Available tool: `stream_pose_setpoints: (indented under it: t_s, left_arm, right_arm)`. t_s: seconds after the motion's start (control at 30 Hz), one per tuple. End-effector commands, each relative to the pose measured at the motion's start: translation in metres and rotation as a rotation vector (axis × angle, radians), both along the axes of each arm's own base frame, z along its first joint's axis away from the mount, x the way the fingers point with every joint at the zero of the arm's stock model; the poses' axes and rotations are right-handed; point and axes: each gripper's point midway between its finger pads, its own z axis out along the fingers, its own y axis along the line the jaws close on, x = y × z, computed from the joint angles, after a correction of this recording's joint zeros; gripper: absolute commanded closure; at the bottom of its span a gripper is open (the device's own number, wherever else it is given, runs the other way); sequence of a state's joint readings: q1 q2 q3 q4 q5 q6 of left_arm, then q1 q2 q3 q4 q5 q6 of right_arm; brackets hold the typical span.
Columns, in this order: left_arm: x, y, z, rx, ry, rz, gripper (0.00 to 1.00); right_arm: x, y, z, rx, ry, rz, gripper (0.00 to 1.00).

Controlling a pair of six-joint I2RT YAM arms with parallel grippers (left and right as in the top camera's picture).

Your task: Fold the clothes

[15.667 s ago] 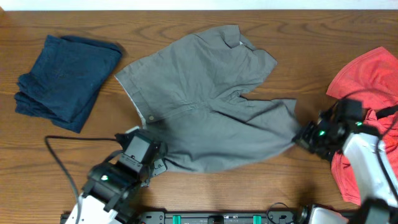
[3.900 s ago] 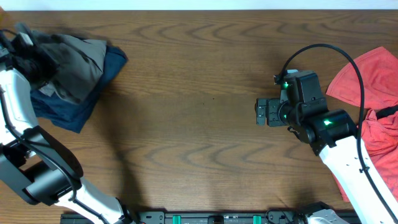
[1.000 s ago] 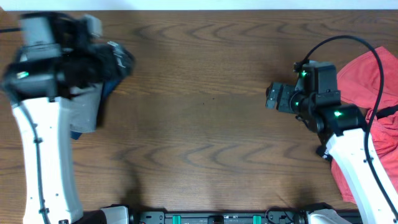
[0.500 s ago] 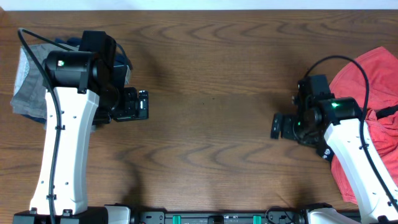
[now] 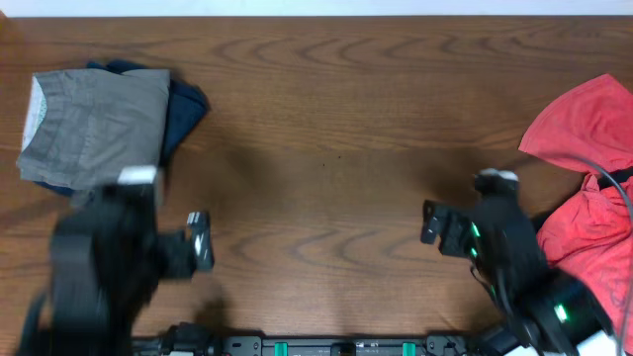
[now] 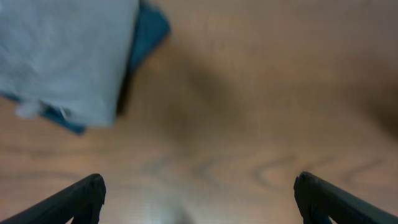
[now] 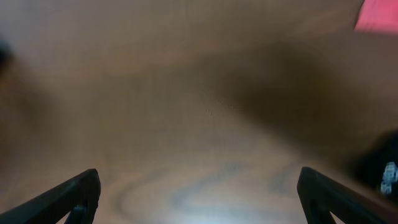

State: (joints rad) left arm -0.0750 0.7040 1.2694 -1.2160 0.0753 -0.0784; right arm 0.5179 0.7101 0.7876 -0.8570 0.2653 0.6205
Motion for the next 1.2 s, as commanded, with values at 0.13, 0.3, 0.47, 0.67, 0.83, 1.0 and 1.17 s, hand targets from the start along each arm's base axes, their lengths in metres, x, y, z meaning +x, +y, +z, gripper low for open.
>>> stream_pose_setpoints:
  t_s: [0.13, 0.3, 0.47, 0.67, 0.83, 1.0, 1.17]
  left_arm:
    - [-0.04, 0.006, 0.007, -0.014, -0.215, 0.018, 0.02]
    - [-0.059, 0.007, 0.015, -0.021, -0.298, 0.018, 0.02]
    - [-0.062, 0.007, 0.016, -0.021, -0.312, 0.018, 0.02]
    - [-0.062, 0.007, 0.016, -0.021, -0.312, 0.018, 0.02]
    - [-0.062, 0.007, 0.016, -0.021, -0.312, 0.018, 0.02]
    - [-0.062, 0.007, 0.016, -0.021, -0.312, 0.018, 0.02]
    - [-0.062, 0.007, 0.016, -0.021, -0.312, 0.018, 0.02]
  right_arm:
    - [-0.011, -0.031, 0.005, -0.008, -0.123, -0.136, 0.01]
    - [-0.013, -0.032, 0.003, -0.014, -0.114, -0.137, 0.01]
    - [-0.013, -0.032, 0.003, -0.014, -0.114, -0.136, 0.01]
    - [-0.013, -0.032, 0.003, -0.015, -0.114, -0.137, 0.01]
    - [-0.013, -0.032, 0.003, -0.015, -0.114, -0.136, 0.01]
    - [-0.024, -0.039, -0.01, -0.058, -0.052, -0.133, 0.01]
    - [-0.036, -0.051, -0.021, -0.072, -0.003, -0.16, 0.01]
